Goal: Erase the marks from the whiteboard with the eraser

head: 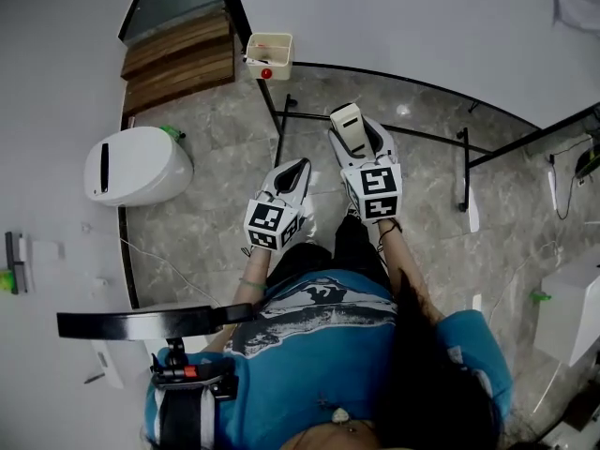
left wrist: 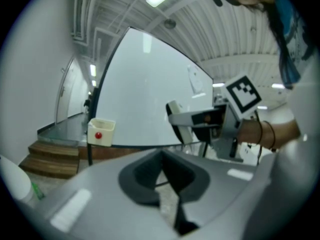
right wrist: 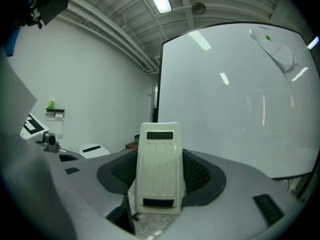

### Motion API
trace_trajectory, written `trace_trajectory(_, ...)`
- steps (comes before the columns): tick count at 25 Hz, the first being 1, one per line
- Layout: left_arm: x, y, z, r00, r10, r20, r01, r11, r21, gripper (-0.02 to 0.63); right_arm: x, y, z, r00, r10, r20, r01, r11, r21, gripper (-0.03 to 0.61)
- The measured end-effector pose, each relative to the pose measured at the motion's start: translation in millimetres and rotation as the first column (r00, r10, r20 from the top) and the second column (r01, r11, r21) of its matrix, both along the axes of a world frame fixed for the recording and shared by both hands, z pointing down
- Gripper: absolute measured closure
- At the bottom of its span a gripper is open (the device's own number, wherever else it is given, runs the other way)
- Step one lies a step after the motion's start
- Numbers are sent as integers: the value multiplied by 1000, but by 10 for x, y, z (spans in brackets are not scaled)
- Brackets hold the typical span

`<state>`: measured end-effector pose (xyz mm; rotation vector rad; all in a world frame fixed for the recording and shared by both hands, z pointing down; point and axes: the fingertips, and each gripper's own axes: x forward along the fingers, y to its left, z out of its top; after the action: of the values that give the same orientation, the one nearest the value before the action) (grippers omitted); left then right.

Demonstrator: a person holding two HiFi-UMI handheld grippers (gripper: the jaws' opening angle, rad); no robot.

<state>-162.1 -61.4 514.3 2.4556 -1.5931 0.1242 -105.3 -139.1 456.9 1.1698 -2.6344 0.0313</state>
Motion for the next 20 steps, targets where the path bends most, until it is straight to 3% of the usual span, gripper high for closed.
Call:
trace_trajectory(10, 225, 473, 62, 997, 64, -50, -64, 998, -7, 607, 191, 729, 258, 999, 47, -14, -48, 996, -74, 316)
trace_trajectory(20, 539, 614, -90, 996, 85, -27, -85, 996, 17, 607, 681, 1026, 366, 995, 99, 12, -97, 988, -122, 316)
